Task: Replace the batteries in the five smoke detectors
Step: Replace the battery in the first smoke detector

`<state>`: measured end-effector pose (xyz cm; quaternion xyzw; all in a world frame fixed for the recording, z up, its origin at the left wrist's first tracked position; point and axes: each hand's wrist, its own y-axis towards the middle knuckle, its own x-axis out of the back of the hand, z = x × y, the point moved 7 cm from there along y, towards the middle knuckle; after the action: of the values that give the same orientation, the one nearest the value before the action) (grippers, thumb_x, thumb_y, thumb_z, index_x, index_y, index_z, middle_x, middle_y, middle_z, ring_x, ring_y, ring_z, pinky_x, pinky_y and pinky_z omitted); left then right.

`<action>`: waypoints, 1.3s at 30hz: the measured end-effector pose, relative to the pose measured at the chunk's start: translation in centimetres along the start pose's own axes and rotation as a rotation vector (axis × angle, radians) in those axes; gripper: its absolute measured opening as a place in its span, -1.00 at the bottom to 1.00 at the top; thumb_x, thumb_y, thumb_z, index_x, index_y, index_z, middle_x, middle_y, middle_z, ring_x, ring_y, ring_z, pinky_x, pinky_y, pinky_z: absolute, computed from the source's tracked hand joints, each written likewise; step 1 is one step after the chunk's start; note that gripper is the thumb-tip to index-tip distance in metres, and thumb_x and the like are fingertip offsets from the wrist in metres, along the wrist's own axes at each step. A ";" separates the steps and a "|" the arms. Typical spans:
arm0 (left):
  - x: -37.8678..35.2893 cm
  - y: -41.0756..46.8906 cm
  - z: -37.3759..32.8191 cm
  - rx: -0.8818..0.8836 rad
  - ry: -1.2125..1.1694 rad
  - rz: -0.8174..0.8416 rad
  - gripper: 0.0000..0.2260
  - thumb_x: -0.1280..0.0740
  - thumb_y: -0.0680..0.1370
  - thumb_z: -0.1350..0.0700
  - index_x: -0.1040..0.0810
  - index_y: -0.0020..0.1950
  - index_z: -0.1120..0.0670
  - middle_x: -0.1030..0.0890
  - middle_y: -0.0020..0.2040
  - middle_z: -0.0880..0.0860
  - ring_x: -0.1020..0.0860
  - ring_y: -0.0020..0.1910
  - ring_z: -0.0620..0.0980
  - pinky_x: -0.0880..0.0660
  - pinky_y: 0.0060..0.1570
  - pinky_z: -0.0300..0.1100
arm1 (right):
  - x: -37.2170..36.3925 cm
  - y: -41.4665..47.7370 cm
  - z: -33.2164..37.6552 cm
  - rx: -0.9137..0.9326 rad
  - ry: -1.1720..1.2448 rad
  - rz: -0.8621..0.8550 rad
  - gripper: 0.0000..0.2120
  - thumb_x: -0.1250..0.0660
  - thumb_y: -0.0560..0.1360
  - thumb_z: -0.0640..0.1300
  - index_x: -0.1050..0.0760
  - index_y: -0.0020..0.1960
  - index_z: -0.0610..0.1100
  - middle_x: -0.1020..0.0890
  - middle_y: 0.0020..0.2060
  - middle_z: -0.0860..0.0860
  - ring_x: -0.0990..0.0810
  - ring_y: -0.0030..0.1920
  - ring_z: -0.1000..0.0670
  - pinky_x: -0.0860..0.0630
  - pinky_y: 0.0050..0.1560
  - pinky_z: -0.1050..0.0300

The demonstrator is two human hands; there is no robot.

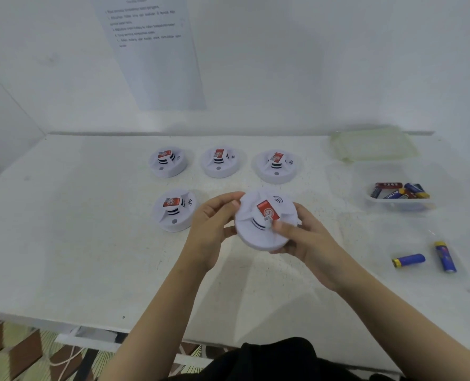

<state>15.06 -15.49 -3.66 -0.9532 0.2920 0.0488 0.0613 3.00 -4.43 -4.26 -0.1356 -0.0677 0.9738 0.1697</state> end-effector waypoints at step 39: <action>-0.2 0.0 4.5 0.046 -0.048 0.256 -0.38 -0.41 0.34 0.36 -0.45 0.34 -0.04 -0.60 0.26 -0.01 -0.55 0.26 -0.02 -0.55 0.12 -0.15 | 0.4 0.9 -3.3 0.046 -0.035 -0.088 -0.32 -0.34 0.40 -0.48 -0.27 0.31 0.10 -0.65 0.05 -0.12 -0.63 0.04 -0.17 -0.60 0.04 -0.01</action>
<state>14.68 -14.71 -8.08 -0.9051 0.4105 0.0724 0.0836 3.26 -4.88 -7.66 -0.1113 -0.0539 0.9690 0.2140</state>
